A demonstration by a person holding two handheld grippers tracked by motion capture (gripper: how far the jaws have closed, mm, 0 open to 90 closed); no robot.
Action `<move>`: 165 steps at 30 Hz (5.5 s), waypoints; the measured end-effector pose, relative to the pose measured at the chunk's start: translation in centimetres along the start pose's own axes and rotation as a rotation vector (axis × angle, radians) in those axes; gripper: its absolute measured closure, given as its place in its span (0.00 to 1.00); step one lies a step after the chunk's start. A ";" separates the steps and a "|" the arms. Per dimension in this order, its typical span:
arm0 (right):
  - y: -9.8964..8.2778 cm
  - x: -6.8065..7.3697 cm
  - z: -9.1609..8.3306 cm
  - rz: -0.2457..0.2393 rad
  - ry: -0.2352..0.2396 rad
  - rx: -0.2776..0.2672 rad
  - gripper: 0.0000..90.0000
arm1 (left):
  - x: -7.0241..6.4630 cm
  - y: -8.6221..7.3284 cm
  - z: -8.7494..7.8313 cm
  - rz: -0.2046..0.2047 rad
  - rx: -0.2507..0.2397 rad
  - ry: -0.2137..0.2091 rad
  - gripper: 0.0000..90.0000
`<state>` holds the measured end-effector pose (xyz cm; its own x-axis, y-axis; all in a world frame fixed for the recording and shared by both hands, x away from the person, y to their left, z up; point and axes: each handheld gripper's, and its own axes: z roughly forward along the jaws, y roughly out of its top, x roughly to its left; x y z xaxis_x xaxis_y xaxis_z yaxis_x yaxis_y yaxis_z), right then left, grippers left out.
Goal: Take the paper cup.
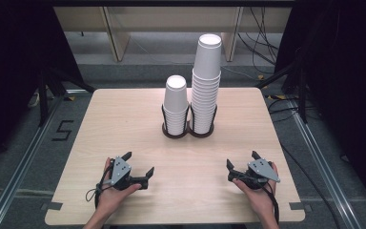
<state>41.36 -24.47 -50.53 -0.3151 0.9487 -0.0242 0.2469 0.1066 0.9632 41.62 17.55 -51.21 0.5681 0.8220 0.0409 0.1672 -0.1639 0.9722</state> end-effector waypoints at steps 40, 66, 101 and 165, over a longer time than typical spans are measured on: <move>0.1 -0.1 0.2 0.043 0.001 0.038 0.09 | -1.0 6.8 2.6 0.028 -0.087 -0.096 0.00; 0.8 -0.6 0.6 0.009 0.023 0.031 0.09 | -0.9 16.6 6.4 0.105 -0.160 -0.133 0.00; 31.1 2.2 9.8 -0.066 0.161 -0.098 0.11 | -1.9 25.9 16.8 0.156 0.073 -0.189 0.10; 31.3 2.6 12.6 -0.007 0.156 -0.133 0.24 | -1.9 26.5 19.7 0.096 0.133 -0.189 0.16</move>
<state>59.83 -14.90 -23.81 -0.4568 0.8896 0.0008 0.1239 0.0628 0.9903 60.88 0.92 -30.11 0.7247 0.6849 0.0757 0.2026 -0.3167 0.9266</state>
